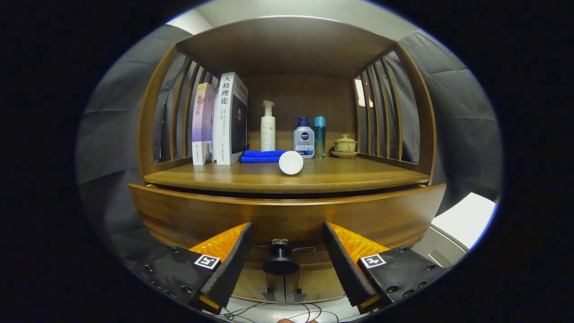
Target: Pull open the drawer, take out the items inside it, and place them on the countertop above the cabinet.
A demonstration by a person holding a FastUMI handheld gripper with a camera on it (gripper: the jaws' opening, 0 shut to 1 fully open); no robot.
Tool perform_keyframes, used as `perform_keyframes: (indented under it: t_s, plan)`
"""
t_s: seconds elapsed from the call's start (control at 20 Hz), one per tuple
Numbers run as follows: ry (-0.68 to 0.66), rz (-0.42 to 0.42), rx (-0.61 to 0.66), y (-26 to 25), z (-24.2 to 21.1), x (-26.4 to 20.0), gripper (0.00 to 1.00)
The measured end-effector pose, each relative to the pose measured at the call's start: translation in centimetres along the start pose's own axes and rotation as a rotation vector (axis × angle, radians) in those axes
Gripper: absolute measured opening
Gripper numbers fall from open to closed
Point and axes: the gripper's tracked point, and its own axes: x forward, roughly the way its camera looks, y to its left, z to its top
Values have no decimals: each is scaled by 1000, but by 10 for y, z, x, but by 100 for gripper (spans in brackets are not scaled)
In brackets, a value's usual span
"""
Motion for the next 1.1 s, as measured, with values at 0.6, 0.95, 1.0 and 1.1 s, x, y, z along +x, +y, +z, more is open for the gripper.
perform_keyframes:
  t_s: [0.6,0.95,1.0,1.1]
  plan:
    - [1,-6,-44,2,4,20,98]
    - [-34,-42,-62,-17,28,-10,98]
    - [-37,-37,-55,-18,32,-20,98]
    - [-14,-30,-45,-25,32,-46,98]
